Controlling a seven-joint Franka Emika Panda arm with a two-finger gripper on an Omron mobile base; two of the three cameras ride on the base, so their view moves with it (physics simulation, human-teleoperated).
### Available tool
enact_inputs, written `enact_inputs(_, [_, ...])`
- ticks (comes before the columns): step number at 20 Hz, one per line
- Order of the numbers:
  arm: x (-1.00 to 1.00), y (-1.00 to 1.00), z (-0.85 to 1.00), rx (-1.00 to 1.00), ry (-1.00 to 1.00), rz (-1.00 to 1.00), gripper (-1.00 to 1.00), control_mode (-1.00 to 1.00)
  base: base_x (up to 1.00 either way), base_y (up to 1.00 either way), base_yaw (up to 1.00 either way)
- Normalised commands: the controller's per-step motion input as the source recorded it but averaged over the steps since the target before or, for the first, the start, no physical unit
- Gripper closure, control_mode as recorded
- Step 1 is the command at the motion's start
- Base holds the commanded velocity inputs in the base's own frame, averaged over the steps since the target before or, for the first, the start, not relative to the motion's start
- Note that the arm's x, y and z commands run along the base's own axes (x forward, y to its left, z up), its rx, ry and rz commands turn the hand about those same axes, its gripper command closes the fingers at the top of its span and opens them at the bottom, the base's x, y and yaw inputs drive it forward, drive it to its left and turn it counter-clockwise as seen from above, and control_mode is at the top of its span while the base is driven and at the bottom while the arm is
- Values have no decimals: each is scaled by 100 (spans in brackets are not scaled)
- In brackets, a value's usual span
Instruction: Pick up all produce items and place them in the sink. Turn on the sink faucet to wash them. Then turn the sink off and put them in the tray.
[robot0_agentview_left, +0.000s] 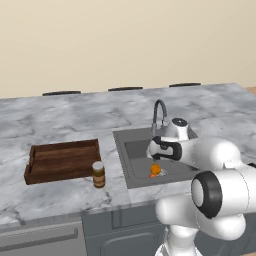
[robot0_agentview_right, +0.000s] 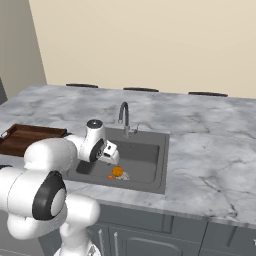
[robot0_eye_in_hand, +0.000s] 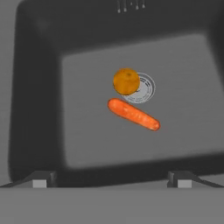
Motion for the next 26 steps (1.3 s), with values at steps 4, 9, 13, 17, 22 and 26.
enact_inputs(4, [6, 0, -27, -1, 0, 0, -100, -100, 0, 0, 0])
enact_inputs(9, [9, 0, -20, 0, 0, 0, -100, -100, 0, 0, 0])
enact_inputs(13, [10, 0, -14, 0, 0, 0, -100, -100, 0, 0, 0])
enact_inputs(17, [11, 0, -3, 0, -3, -1, -100, -100, 0, 0, 0])
enact_inputs(22, [9, 0, -5, 0, -5, -1, -100, -100, 0, 0, 0])
enact_inputs(26, [10, 0, -7, 0, -6, -1, -100, -100, 0, 0, 0])
